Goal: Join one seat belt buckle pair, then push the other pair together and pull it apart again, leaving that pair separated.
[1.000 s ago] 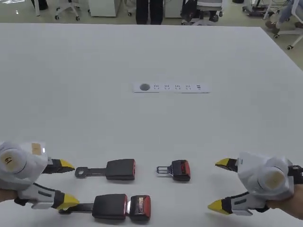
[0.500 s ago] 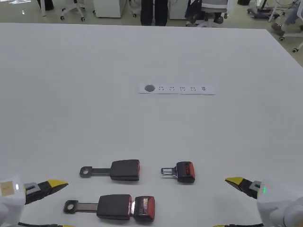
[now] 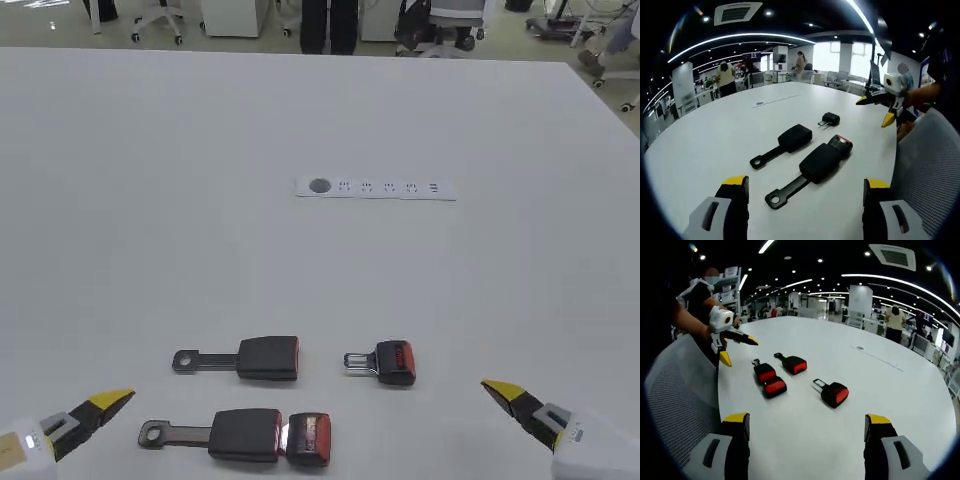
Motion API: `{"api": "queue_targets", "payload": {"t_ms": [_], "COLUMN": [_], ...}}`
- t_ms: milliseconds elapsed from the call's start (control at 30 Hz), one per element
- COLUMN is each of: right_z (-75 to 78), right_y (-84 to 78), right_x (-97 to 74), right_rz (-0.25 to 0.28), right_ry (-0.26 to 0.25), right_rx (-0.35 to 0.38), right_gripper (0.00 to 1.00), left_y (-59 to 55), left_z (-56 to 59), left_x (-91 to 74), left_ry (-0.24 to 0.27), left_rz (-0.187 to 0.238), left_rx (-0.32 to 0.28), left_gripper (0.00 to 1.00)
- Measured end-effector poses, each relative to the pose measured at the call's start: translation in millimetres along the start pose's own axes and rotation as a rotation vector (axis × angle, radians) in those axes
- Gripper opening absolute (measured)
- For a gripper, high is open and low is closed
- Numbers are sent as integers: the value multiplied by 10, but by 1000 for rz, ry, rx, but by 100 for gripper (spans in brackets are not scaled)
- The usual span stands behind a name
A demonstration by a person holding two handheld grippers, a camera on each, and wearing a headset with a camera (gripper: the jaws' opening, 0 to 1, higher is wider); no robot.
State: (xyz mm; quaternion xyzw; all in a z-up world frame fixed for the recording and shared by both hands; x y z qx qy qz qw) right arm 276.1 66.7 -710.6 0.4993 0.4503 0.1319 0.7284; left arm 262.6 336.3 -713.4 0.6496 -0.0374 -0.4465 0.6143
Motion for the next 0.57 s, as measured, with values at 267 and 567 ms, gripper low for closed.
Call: {"api": "queue_targets", "payload": {"t_ms": [267,567], "right_z": [-40,-29], "right_y": [-25,-43], "right_x": [-16,-24], "right_rz": [1,0], "right_ry": [6,3], "right_rx": [11,19], "right_gripper": [99,99], "left_y": [30,1], "left_z": [15,16], "left_x": [-13,-6], "left_ry": [4,10], "left_rz": [30,32], "left_rx": [-31,-15], "left_gripper": [100,100]}}
Point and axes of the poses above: the centre of the closed fingertips' face, and the gripper's own axes: x roughly forward along the fingers, z roughly to its right, y roughly out of its top, the point moved 1 cm from there along -x, roughly backward along the fingers, and after that the axes turned 6 degrees about -x, right-handed, at the moved point
